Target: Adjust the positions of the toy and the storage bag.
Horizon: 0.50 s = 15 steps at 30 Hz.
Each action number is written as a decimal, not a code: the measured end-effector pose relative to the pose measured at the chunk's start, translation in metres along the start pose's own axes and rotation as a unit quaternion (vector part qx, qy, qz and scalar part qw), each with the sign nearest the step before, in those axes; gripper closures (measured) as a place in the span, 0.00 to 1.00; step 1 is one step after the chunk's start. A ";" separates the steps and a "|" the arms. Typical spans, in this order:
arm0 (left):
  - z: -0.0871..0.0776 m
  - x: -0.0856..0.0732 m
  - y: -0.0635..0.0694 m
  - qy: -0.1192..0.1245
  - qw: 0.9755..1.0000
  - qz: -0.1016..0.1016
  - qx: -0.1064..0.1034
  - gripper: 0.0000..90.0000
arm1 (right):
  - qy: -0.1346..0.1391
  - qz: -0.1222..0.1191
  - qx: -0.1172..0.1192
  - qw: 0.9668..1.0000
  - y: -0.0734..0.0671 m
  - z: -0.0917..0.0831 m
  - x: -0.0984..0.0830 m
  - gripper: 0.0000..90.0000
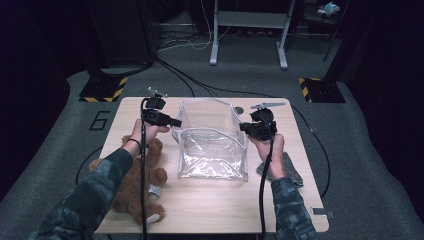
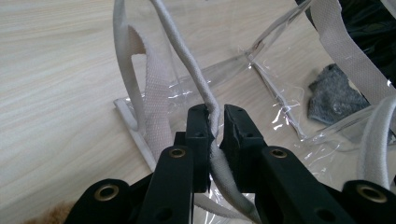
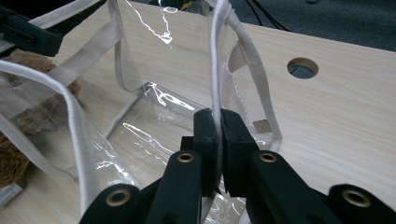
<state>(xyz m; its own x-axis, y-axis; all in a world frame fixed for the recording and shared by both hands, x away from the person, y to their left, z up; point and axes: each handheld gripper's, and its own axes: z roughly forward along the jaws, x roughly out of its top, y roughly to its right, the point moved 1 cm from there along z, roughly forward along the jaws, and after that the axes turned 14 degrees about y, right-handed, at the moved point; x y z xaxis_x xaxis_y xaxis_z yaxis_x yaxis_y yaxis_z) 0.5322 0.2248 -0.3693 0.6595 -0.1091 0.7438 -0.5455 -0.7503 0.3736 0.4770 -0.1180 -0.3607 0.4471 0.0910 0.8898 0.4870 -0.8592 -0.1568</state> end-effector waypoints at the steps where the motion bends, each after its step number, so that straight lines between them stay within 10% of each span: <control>1: -0.001 -0.001 0.001 -0.001 1.000 0.000 0.002 0.89 | 0.001 0.000 -0.001 1.000 0.000 -0.002 -0.001 0.96; 10: -0.007 -0.008 0.001 -0.003 1.000 -0.019 0.001 0.85 | 0.003 0.003 0.003 1.000 -0.008 -0.009 -0.004 0.93; 15: -0.015 -0.007 0.002 0.008 1.000 0.000 0.018 0.57 | 0.021 0.002 -0.001 1.000 -0.008 -0.014 -0.005 0.70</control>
<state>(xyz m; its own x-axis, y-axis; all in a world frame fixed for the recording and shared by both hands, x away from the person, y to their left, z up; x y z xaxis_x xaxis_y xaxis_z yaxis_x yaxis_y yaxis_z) 0.5188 0.2343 -0.3655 0.6512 -0.0982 0.7526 -0.5257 -0.7735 0.3540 0.4606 -0.1183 -0.3580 0.4174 0.0656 0.9064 0.4840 -0.8602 -0.1606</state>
